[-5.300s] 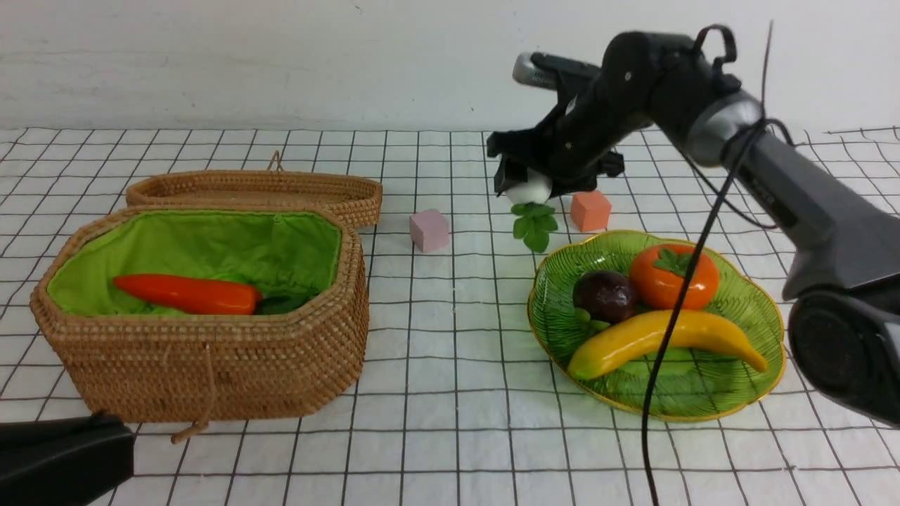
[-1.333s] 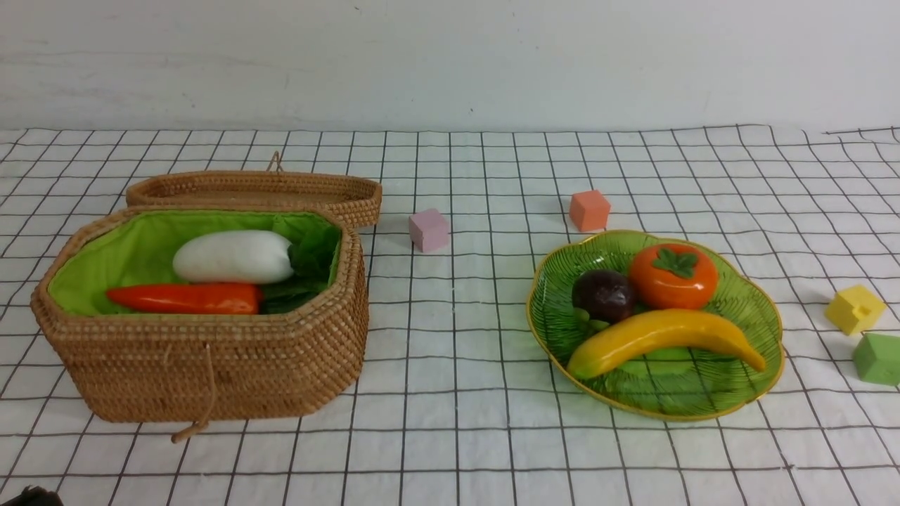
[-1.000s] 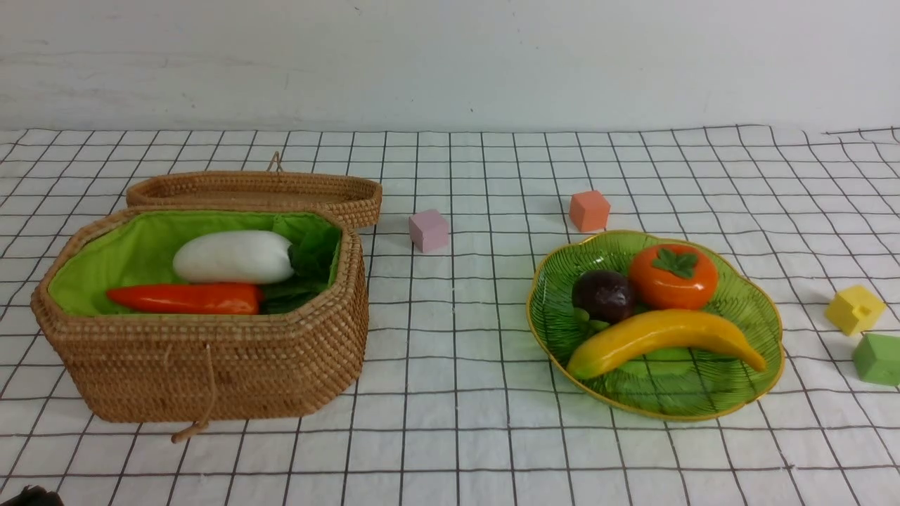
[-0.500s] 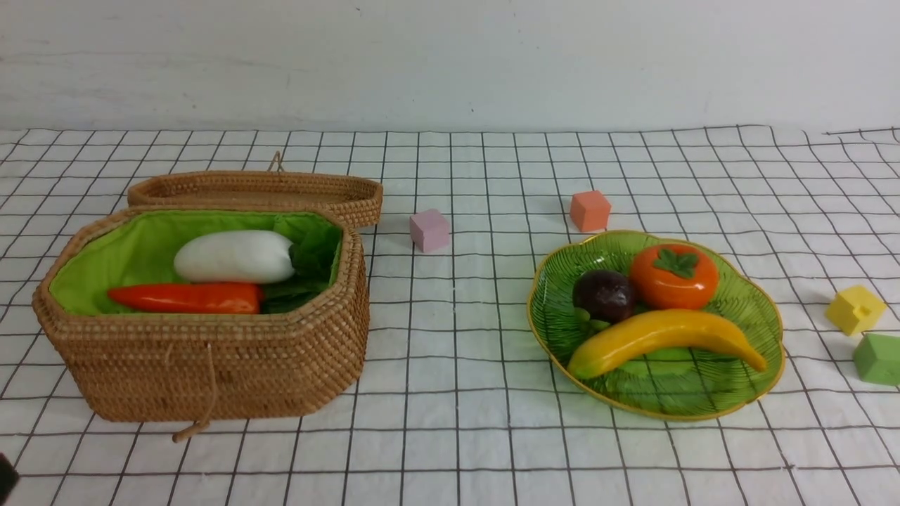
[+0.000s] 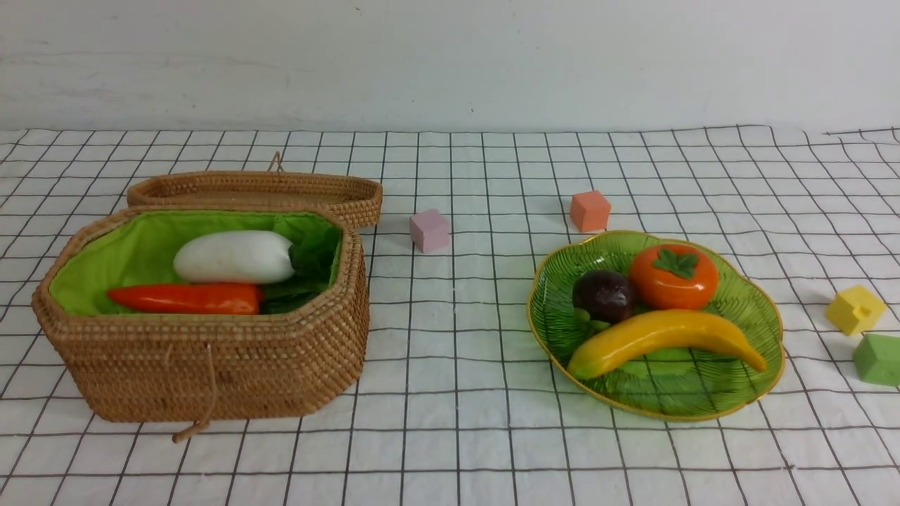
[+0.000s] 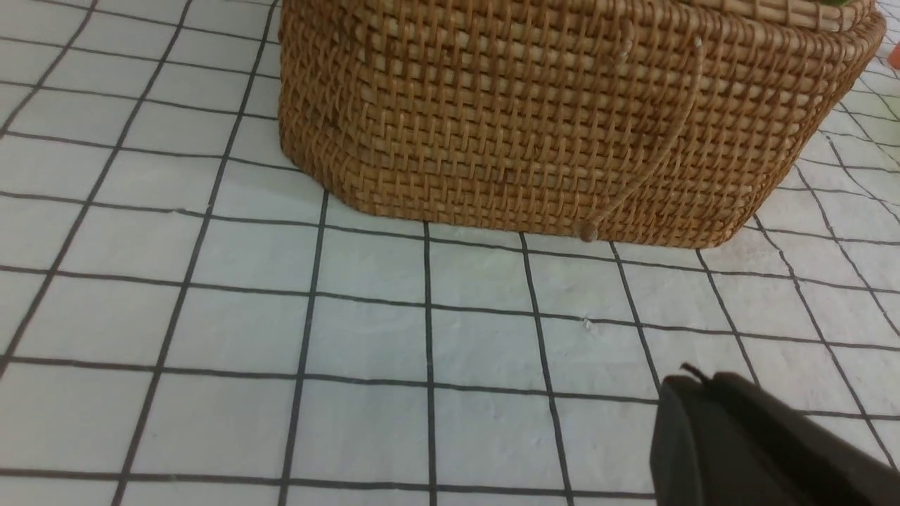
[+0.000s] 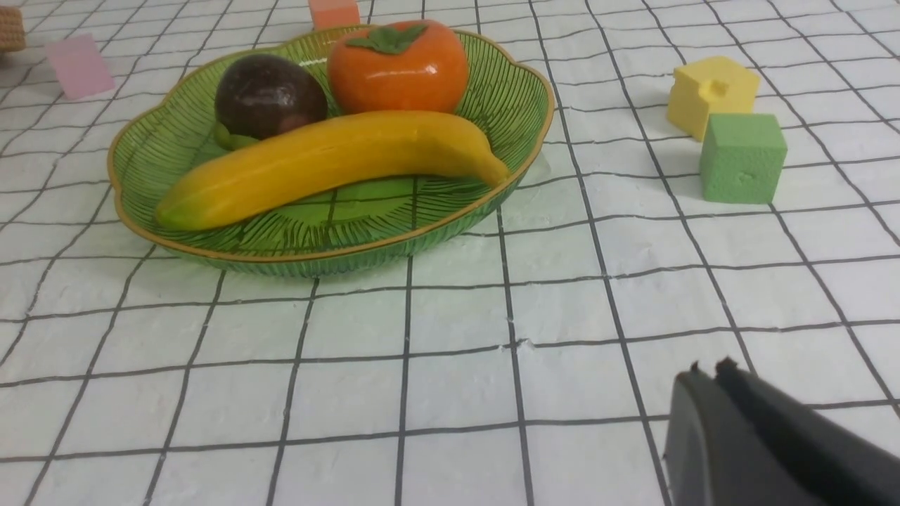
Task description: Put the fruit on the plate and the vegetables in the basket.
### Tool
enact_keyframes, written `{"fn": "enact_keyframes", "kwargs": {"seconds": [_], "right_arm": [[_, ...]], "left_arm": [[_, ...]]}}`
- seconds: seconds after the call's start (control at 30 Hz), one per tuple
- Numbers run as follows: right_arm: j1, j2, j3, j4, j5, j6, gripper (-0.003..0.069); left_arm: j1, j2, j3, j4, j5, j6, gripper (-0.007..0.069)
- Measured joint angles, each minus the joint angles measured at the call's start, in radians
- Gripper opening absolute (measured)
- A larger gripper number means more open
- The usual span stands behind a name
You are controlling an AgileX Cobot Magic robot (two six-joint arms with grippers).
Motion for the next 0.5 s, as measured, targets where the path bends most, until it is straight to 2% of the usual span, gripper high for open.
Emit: {"fn": "enact_keyframes", "kwargs": {"seconds": [0.5], "right_arm": [[0.000,0.000,0.000,0.000,0.000,0.000,0.0040]], "left_arm": [[0.000,0.000,0.000,0.000,-0.002,0.000,-0.0013]]}}
